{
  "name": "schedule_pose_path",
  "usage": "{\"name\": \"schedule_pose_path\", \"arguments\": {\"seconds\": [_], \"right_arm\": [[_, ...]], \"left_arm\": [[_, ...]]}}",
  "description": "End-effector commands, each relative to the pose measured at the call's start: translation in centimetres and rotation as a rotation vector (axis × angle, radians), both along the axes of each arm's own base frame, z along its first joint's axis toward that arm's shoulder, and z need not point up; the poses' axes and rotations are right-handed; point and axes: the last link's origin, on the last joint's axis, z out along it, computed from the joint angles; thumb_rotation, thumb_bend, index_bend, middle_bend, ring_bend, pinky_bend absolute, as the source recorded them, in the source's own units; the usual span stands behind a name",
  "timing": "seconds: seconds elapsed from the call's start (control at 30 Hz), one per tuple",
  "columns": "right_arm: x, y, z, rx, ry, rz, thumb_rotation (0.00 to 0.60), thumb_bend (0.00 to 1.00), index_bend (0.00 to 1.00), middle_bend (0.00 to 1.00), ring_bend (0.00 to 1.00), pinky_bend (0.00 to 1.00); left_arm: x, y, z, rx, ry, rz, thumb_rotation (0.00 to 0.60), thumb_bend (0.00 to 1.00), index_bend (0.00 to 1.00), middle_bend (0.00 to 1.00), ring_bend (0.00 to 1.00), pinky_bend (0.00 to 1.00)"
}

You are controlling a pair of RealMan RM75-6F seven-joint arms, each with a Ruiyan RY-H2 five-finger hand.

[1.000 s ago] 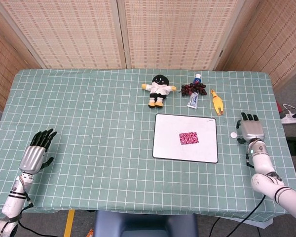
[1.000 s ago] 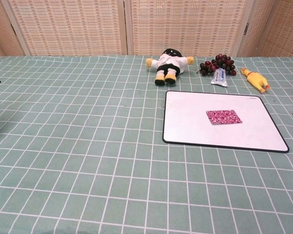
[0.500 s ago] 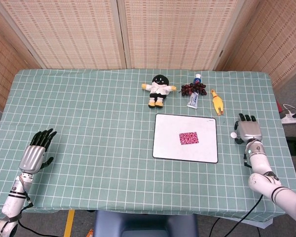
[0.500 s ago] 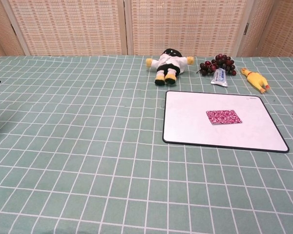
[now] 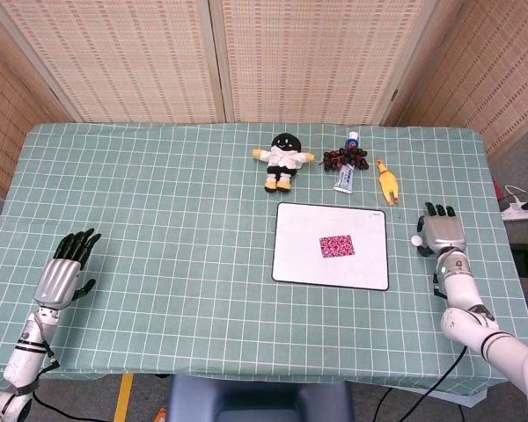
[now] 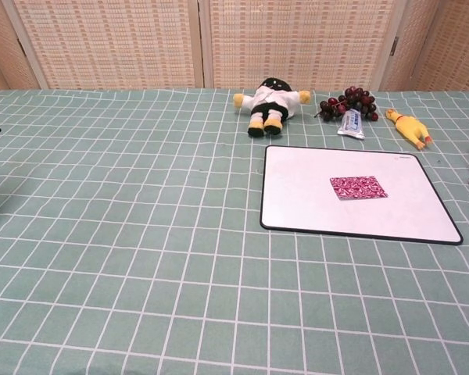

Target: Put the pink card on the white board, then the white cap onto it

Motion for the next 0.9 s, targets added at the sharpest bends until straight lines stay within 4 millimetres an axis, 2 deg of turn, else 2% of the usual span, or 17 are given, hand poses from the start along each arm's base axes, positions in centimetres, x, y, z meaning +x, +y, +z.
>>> {"name": "schedule_pose_path", "arguments": {"seconds": [0.03,0.9], "right_arm": [[-0.07,-0.09,-0.19,0.003,0.001,-0.006,0.577,0.32,0.41,0.00,0.00,0.00],[-0.25,-0.47,-1.03,0.016,0.006,-0.021,0.574,0.32,0.43,0.00,0.00,0.00]], "left_arm": [[-0.02,0.01,0.01,-0.001,0.000,0.001,0.600,0.22,0.00,0.00,0.00,0.00],[-0.05,0.09,0.10,-0.005,-0.016,0.006,0.600,0.22,0.00,0.00,0.00,0.00]]}}
